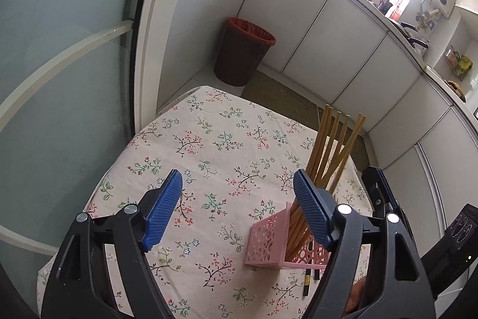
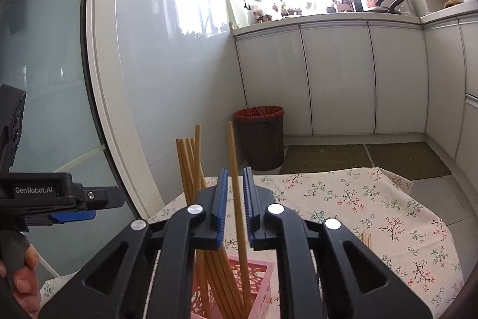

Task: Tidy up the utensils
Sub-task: 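Lower both held chopsticks into the pink basket and open both tools, then grasp a wooden chopstick with the right tool and lift it upright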

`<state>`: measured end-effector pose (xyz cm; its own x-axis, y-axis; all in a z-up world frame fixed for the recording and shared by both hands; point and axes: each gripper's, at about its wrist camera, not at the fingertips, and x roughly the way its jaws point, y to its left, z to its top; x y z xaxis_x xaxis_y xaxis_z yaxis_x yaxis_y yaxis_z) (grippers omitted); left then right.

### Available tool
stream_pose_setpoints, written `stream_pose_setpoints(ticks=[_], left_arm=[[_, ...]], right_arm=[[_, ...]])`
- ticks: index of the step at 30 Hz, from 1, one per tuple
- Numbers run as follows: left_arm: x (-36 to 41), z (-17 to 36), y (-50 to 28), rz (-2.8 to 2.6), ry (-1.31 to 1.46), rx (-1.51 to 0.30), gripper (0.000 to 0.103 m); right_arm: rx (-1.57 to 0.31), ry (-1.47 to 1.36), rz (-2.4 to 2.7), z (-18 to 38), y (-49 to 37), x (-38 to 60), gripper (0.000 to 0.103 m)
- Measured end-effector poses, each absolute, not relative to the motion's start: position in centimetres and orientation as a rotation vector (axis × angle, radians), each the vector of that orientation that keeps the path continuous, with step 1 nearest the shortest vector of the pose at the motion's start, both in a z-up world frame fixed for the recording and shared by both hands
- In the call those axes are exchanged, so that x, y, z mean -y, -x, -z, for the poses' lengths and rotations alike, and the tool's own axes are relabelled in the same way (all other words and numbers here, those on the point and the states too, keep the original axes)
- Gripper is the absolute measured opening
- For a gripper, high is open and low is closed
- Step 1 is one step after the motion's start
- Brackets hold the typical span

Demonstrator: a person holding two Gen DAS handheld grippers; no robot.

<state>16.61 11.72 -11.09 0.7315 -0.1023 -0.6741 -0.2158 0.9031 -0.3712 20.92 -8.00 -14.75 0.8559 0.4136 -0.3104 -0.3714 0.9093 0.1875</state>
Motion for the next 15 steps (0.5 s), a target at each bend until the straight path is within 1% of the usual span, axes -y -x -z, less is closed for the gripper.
stream_pose_setpoints(ticks=[1,7,9,10,11,15], left_arm=[[-11.6,11.0,-16.6,-0.057,0.447,-0.754,0.073],[-9.7,10.5,-16.4,0.01,0.402,-0.757,0.073],[-8.7,10.3,-16.4,0.038,0.38,-0.759,0.073],[-8.2,10.2,-16.3,0.051,0.37,-0.761,0.073],[-7.6,10.2,-16.3,0.066,0.359,-0.763,0.073],[-5.1,10.5,-16.2,0.11,0.305,-0.775,0.073]], right_arm=[[-0.365,-0.13,-0.426,14.4,-20.9,8.2,0.025],[-0.368,-0.21,-0.404,11.0,-20.7,11.9,0.025],[-0.391,-0.238,-0.392,10.1,-20.8,13.5,0.035],[-0.414,-0.241,-0.382,9.8,-20.9,14.2,0.047],[-0.434,-0.241,-0.374,9.4,-20.9,14.8,0.05],[-0.529,-0.19,-0.334,8.7,-20.7,17.0,0.05]])
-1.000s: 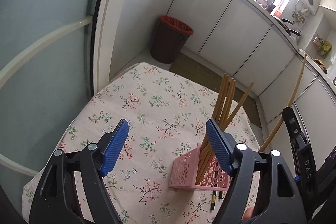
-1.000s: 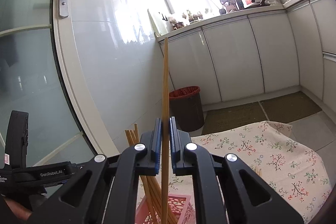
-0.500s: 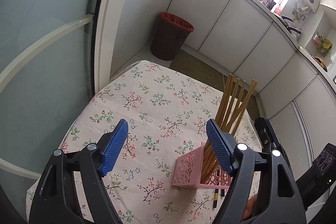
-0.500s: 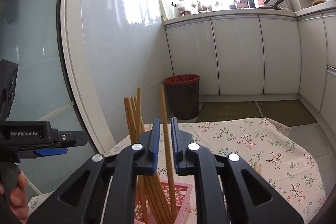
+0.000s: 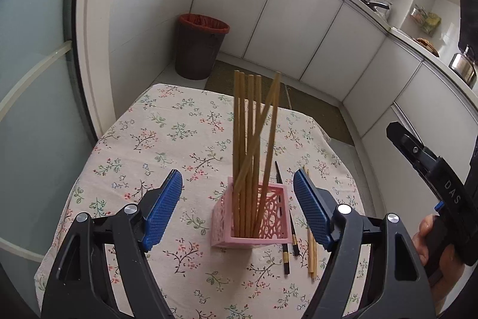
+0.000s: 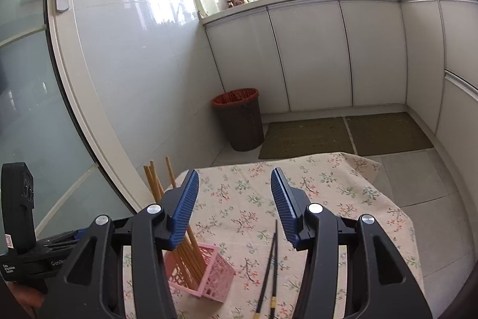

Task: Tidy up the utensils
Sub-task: 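Grasp a wooden chopstick with the right tool and lift it upright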

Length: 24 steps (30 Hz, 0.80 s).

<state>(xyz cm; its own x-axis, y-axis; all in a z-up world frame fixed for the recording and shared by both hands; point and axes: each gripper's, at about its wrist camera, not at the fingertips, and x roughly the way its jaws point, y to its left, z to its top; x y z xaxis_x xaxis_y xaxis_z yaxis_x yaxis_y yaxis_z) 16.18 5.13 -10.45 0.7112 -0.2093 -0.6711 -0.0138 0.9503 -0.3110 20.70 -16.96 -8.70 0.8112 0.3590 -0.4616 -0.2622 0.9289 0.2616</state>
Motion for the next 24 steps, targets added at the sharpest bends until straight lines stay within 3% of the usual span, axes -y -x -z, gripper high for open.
stream_pose_setpoints(ticks=[3,9,11,13,24], left_arm=[[-3.0,11.1,-16.3,0.165,0.279,-0.8,0.073],[1.4,12.7,-15.9,0.237,0.212,-0.849,0.073],[2.5,13.4,-16.0,0.248,0.205,-0.873,0.073],[3.3,14.1,-16.3,0.255,0.202,-0.896,0.072],[5.0,15.4,-16.9,0.25,0.194,-0.955,0.068]], right_arm=[[-0.59,-0.193,-0.274,9.9,-20.5,19.6,0.05],[-0.91,-0.366,-0.209,16.1,-23.8,24.1,0.048],[-1.045,-0.377,-0.202,18.9,-24.8,24.0,0.034],[-1.115,-0.398,-0.202,20.8,-25.1,24.0,0.03],[-1.231,-0.429,-0.214,24.6,-26.9,23.9,0.023]])
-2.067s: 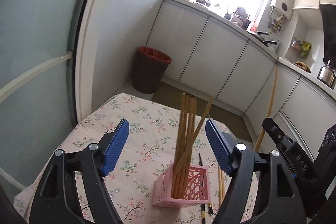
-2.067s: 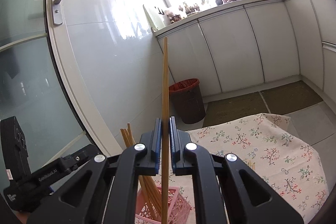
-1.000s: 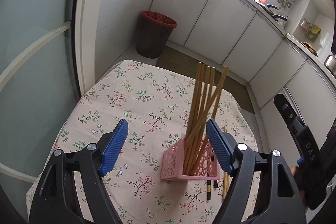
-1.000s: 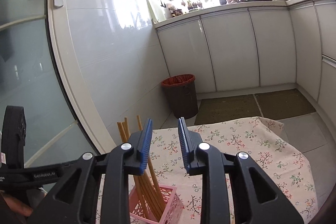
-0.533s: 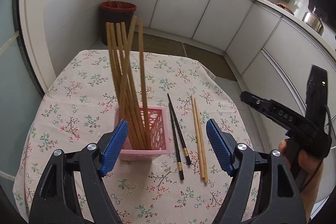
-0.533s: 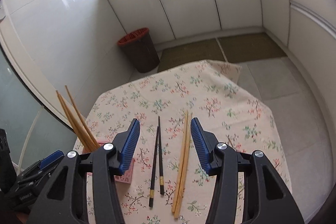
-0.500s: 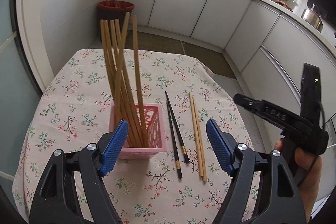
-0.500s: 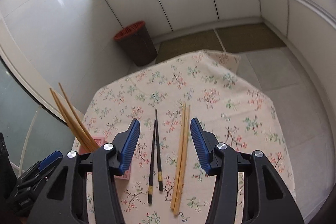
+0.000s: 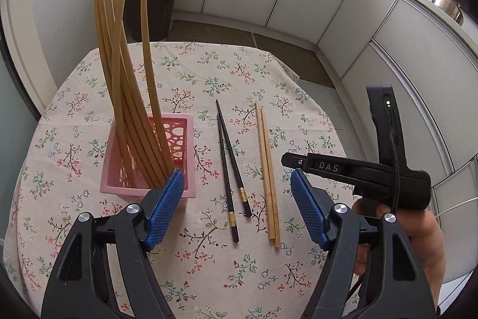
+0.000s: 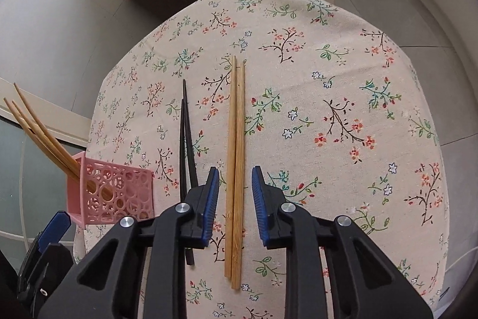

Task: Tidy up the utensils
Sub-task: 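Grasp a wooden chopstick with the right tool and lift it upright, then grasp the last wooden chopstick with the left tool while the right tool holds its chopstick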

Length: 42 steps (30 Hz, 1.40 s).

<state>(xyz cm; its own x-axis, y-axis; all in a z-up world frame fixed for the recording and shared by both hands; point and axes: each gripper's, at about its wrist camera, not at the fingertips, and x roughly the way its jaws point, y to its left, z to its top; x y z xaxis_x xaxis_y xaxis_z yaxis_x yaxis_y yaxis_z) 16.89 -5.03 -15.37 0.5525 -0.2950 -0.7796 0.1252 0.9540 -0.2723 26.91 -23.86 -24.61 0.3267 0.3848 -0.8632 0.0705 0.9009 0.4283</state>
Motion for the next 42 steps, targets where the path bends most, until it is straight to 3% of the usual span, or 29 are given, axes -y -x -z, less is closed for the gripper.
stream_pose_setpoints(ticks=[12,13,20,29,38,42], left_arm=[[3.5,15.3,-16.9,0.179,0.217,-0.964,0.06],[3.3,15.2,-17.0,0.175,0.221,-0.962,0.059],[4.3,15.4,-17.1,0.181,0.203,-0.97,0.058],[11.8,15.8,-20.0,0.252,0.065,-1.014,0.057],[17.7,24.1,-27.7,0.211,-0.128,-1.247,0.056],[17.7,26.7,-29.6,0.198,-0.16,-1.304,0.045]], right_arm=[[-1.299,-0.313,-0.202,27.5,-28.6,20.8,0.014],[-1.3,-0.326,-0.209,27.4,-28.5,21.0,0.008],[-1.286,-0.369,-0.2,26.4,-27.4,22.7,0.007],[-1.044,-0.485,-0.152,20.0,-24.2,29.9,0.008],[-1.009,-0.605,-0.074,20.4,-24.2,34.1,0.008],[-0.989,-0.612,-0.082,20.0,-24.3,34.4,0.008]])
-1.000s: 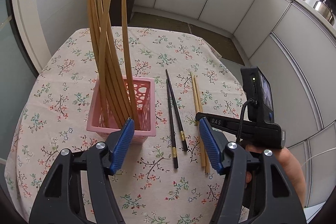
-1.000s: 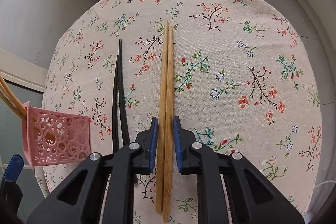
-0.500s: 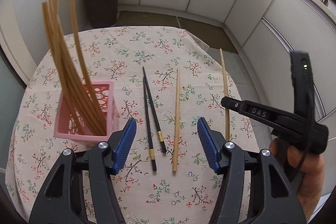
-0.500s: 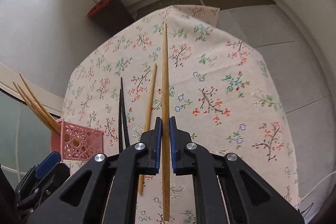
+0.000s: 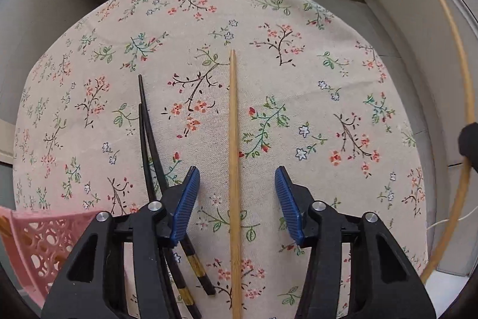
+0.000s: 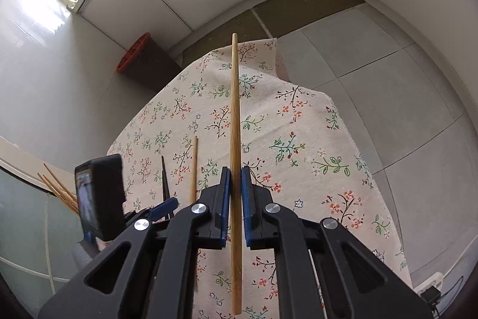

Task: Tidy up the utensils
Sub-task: 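Grasp the last wooden chopstick with the left tool while the right tool holds its chopstick, then carry both chopsticks over the pink basket and drop them by opening both tools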

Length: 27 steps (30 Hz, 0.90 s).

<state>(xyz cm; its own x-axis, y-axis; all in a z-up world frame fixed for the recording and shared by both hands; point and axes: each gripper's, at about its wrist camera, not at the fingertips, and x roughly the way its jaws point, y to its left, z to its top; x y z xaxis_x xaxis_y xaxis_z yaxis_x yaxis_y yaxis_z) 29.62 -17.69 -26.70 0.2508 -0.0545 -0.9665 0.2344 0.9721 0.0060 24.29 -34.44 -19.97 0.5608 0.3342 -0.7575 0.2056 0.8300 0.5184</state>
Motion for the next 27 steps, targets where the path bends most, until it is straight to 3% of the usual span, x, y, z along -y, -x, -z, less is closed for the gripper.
stream_pose_setpoints(ticks=[2,3,11,19,27], left_arm=[[17.7,26.5,-29.7,0.222,-0.165,-1.275,0.025],[17.7,26.4,-29.7,0.22,-0.176,-1.271,0.006],[14.6,19.4,-24.0,0.34,-0.032,-1.048,0.006],[6.3,10.1,-17.1,0.33,0.118,-0.661,0.006],[-2.1,8.7,-15.2,0.244,0.303,-0.409,0.006]], right_arm=[[-0.99,-0.613,-0.081,20.1,-24.3,34.5,0.008],[-0.992,-0.612,-0.081,20.1,-24.2,34.5,0.008],[-0.949,-0.614,-0.081,19.6,-23.9,34.6,0.008],[-0.821,-0.554,-0.135,17.2,-23.6,32.6,0.008],[-0.602,-0.436,-0.223,12.6,-22.1,28.1,0.008]])
